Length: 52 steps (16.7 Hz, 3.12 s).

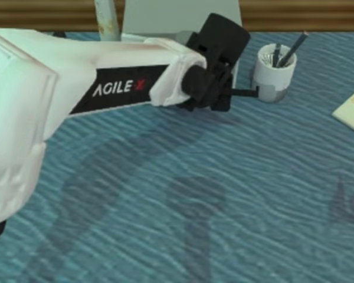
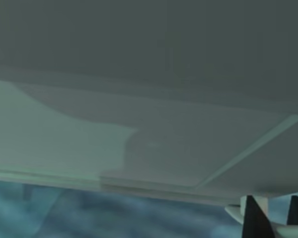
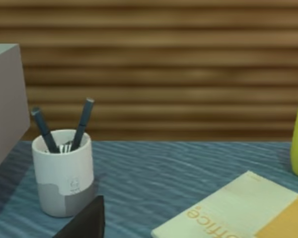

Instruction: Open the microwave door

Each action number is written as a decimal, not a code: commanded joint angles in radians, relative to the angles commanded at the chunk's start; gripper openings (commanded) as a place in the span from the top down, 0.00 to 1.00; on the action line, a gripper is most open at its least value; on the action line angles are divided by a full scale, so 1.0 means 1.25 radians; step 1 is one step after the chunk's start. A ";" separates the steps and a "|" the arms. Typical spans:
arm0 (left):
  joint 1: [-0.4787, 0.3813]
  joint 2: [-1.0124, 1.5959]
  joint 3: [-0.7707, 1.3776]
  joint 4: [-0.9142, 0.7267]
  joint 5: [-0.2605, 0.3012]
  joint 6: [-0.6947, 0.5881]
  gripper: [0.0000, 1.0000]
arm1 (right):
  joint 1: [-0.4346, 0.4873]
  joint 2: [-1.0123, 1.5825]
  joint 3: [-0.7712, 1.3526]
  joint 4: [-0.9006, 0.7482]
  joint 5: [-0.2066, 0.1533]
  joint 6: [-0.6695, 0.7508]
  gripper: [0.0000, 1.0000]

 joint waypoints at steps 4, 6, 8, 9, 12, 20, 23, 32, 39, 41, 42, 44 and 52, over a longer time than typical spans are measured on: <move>-0.007 0.003 -0.003 0.001 0.006 -0.001 1.00 | 0.000 0.000 0.000 0.000 0.000 0.000 0.00; -0.005 -0.007 -0.023 0.010 0.013 0.017 1.00 | 0.000 0.000 0.000 0.000 0.000 0.000 0.00; 0.002 -0.025 -0.049 0.027 0.026 0.036 1.00 | 0.000 0.000 0.000 0.000 0.000 0.000 0.00; 0.005 -0.034 -0.061 0.036 0.032 0.045 1.00 | 0.000 0.000 0.000 0.000 0.000 0.000 0.00; 0.008 -0.042 -0.072 0.045 0.039 0.053 1.00 | 0.000 0.000 0.000 0.000 0.000 0.000 0.00; 0.008 -0.042 -0.072 0.045 0.039 0.053 1.00 | 0.000 0.000 0.000 0.000 0.000 0.000 0.00; 0.008 -0.042 -0.072 0.045 0.039 0.053 1.00 | 0.000 0.000 0.000 0.000 0.000 0.000 0.00; 0.008 -0.042 -0.072 0.045 0.039 0.053 1.00 | 0.000 0.000 0.000 0.000 0.000 0.000 0.00; 0.004 -0.050 -0.096 0.054 0.055 0.073 1.00 | 0.000 0.000 0.000 0.000 0.000 0.000 0.00; 0.013 -0.070 -0.123 0.072 0.071 0.096 1.00 | 0.000 0.000 0.000 0.000 0.000 0.000 0.00; 0.017 -0.078 -0.133 0.080 0.078 0.104 1.00 | 0.000 0.000 0.000 0.000 0.000 0.000 0.00; 0.019 -0.084 -0.141 0.086 0.083 0.110 1.00 | 0.000 0.000 0.000 0.000 0.000 0.000 0.00; 0.019 -0.084 -0.141 0.086 0.083 0.110 1.00 | 0.000 0.000 0.000 0.000 0.000 0.000 0.00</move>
